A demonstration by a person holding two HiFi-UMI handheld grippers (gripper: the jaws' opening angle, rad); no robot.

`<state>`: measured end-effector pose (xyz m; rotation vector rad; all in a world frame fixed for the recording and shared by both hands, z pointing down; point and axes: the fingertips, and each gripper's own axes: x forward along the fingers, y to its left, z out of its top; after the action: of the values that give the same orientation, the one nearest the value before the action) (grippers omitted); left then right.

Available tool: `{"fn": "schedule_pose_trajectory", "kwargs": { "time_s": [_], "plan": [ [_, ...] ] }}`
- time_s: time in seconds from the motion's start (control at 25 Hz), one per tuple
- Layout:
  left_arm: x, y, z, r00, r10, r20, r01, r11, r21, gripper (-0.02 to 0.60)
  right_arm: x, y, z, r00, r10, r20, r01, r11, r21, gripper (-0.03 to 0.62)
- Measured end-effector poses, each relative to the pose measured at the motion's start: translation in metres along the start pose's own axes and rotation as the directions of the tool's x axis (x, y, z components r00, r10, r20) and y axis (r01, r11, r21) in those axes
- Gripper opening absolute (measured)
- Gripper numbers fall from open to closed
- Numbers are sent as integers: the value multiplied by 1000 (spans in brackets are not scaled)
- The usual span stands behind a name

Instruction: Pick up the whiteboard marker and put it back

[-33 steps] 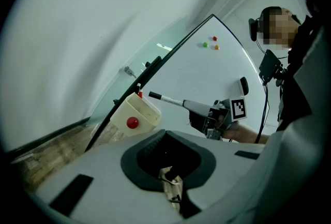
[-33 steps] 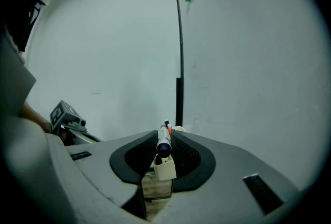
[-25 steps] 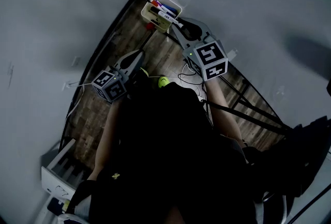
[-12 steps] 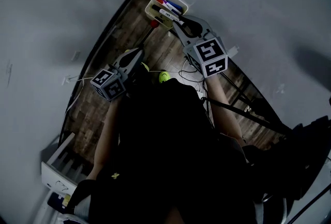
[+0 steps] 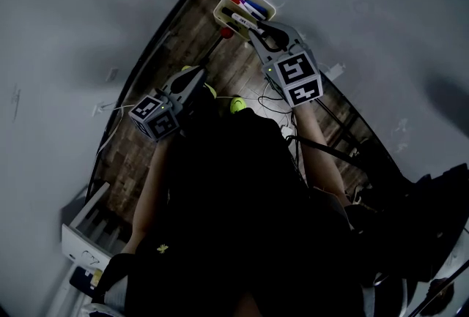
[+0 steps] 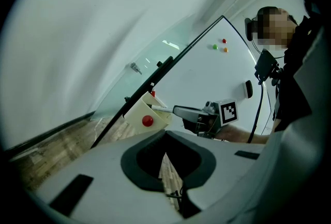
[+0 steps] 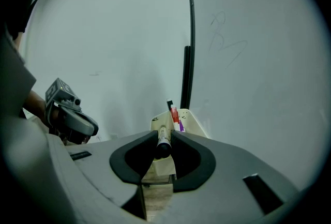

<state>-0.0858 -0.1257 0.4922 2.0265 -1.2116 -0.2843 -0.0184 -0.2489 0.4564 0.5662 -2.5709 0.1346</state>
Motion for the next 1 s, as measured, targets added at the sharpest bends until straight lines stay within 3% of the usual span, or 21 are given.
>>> {"fn": "schedule_pose_trajectory", "kwargs": {
  "time_s": [1.0],
  "plan": [
    [-3, 3, 11, 1000, 5, -11, -5, 1000, 6, 15, 33, 10, -10, 999, 37, -37, -38, 999, -18, 75]
  ]
}}
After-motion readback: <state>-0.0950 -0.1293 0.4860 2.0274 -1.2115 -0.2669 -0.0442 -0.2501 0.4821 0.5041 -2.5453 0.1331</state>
